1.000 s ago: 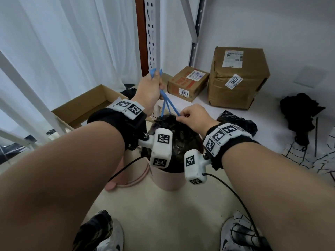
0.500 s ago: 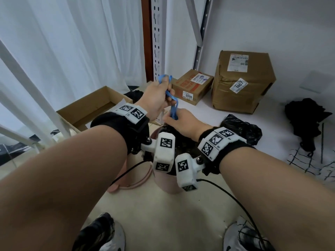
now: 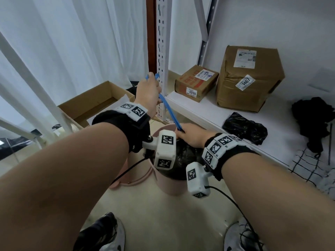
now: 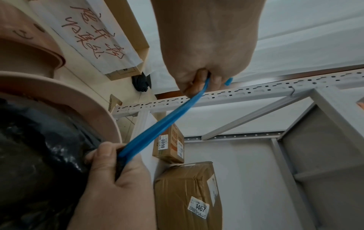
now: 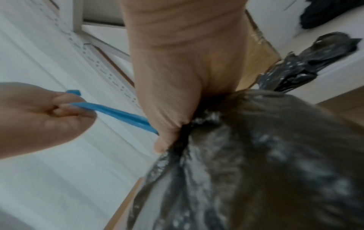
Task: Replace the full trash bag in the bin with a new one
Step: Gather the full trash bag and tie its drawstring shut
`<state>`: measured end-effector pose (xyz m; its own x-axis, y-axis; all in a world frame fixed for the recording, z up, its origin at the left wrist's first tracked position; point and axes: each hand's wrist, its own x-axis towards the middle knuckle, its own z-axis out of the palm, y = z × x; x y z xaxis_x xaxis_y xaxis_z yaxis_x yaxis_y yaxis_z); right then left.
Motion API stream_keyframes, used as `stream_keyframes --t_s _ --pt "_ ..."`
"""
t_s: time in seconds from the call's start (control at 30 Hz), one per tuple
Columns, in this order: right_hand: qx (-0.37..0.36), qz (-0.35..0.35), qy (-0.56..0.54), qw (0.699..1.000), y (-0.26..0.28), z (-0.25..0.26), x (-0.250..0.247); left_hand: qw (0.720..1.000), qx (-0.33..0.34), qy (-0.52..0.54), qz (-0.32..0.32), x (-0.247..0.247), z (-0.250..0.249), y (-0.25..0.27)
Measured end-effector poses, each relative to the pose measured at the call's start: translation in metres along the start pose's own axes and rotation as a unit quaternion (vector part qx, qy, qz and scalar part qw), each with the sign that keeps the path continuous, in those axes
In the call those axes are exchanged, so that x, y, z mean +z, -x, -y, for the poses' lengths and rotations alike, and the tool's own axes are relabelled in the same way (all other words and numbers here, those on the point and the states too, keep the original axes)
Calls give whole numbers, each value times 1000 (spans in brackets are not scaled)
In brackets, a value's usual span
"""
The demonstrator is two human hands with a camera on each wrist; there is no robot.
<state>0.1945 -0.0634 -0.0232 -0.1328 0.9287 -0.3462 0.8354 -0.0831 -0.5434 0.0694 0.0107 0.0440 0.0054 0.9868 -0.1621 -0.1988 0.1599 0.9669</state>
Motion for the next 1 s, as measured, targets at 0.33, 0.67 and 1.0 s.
stream_keyframes --t_s 0.33,0.67,1.0 --pt "-14 -41 6 999 5 -27 1 976 93 -192 42 -29 31 -4" --pt "8 -37 198 980 14 -24 9 846 139 -443 263 -20 23 14" --pt "47 -84 77 992 17 -25 4 586 8 -701 407 -20 74 27"
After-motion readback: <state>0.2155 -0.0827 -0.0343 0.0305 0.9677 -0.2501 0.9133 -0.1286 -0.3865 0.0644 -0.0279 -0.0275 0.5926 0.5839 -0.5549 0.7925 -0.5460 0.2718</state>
